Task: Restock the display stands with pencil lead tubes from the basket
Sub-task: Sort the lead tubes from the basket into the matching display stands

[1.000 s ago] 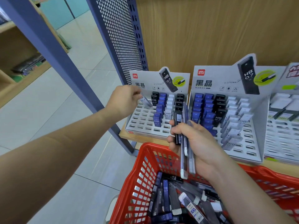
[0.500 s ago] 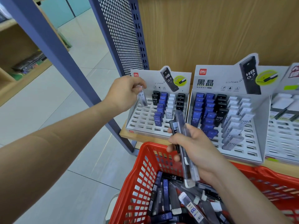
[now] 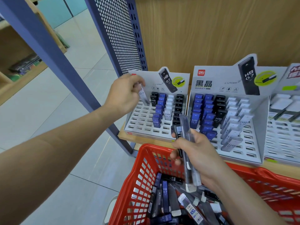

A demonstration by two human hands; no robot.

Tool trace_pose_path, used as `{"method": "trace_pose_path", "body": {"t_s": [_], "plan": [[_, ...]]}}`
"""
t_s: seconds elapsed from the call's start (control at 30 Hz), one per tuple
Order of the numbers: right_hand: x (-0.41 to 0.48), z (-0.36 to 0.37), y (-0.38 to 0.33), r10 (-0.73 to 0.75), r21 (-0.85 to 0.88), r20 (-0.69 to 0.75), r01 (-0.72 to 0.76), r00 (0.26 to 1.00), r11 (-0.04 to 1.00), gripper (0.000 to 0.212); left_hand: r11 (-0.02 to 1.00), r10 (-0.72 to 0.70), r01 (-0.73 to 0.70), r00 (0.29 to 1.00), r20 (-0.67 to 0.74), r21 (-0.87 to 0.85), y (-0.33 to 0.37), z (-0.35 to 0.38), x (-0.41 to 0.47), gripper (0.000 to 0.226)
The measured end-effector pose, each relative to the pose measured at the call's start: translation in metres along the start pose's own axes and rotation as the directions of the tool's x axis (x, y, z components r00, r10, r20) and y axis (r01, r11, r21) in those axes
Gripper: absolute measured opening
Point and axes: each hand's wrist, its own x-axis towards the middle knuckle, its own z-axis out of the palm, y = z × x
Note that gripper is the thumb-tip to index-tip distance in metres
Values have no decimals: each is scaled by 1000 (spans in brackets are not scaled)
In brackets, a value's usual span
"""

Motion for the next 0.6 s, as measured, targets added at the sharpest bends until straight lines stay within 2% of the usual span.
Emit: {"method": "trace_pose_path", "body": {"t_s": [0.07, 0.13, 0.3, 0.6], "plan": [[-1, 0, -1, -13, 44, -17, 14, 1000, 999, 22, 991, 39, -39, 999, 1, -127, 11, -5, -3, 21], [-1, -1, -1, -24, 76, -44, 27, 999, 997, 21, 975, 113, -98, 992, 64, -202, 24, -5, -9, 19], [-1, -3, 3, -17, 101, -59, 23, 998, 995, 28, 955, 293, -272, 932, 215, -119, 36, 14, -22, 18], [0, -5, 2, -27, 87, -48, 31, 998, 996, 26, 928, 355, -371, 880, 315, -7, 31, 25, -27, 25]]}}
